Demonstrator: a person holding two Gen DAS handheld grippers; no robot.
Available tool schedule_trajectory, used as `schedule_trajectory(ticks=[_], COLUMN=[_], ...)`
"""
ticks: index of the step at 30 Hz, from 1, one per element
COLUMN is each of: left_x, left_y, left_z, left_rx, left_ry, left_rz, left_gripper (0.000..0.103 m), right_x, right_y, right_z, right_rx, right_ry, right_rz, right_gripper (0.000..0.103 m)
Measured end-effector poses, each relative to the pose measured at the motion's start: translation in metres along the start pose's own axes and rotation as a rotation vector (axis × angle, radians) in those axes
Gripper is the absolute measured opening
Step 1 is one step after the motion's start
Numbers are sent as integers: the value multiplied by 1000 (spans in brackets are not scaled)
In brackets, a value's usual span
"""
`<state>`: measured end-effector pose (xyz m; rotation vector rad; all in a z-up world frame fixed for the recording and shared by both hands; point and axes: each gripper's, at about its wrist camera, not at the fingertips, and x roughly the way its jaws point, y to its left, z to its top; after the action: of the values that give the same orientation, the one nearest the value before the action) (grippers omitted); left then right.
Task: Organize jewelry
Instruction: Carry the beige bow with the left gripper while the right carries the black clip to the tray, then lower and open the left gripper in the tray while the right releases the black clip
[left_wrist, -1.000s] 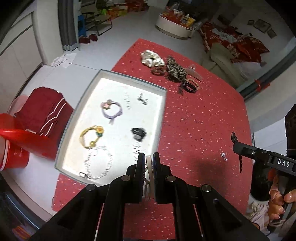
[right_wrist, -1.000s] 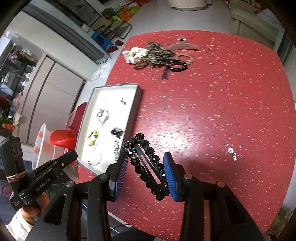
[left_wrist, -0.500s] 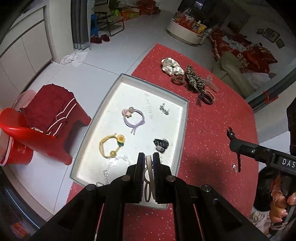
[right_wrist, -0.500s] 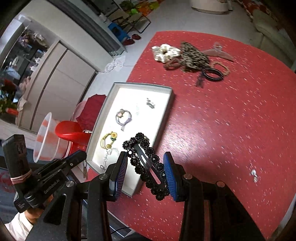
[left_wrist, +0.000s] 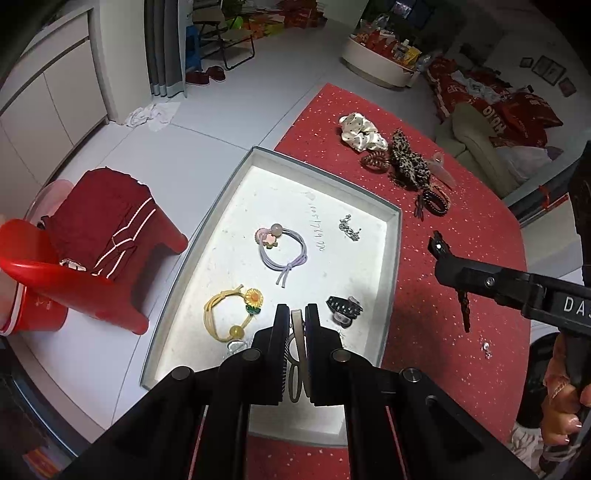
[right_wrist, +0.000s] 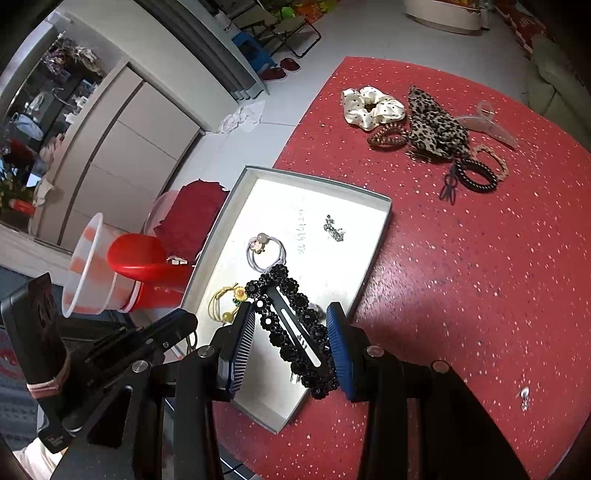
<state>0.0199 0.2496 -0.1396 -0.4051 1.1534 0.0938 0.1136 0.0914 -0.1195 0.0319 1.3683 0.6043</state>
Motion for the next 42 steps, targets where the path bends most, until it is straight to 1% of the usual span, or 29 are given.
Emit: schedule_trajectory(ticks=[6,16,22,34,38,42], left_x=[21,62,81,95,97,99], left_y=[8,6,7,4,3,3], left_z=[5,11,10,4,3,3], left_rx=[-16,7,4,34,35,37], left_ry=[7,10,27,50,53,67], left_rz=[12,47,74,120,136,154], left_gripper=[9,9,9,9,9,10], right_x=[27,80,105,119,122,124], right_y=[-6,-16,-26,-32,-30,-27], right_z=[10,30,33,34,35,34], right_rx=[3,6,12,36,33,41], right_ry=[24,47,70,85,84,87], right_rz=[0,-1,-26,-37,-48,-39], right_gripper=[43,43,43,44,45,46])
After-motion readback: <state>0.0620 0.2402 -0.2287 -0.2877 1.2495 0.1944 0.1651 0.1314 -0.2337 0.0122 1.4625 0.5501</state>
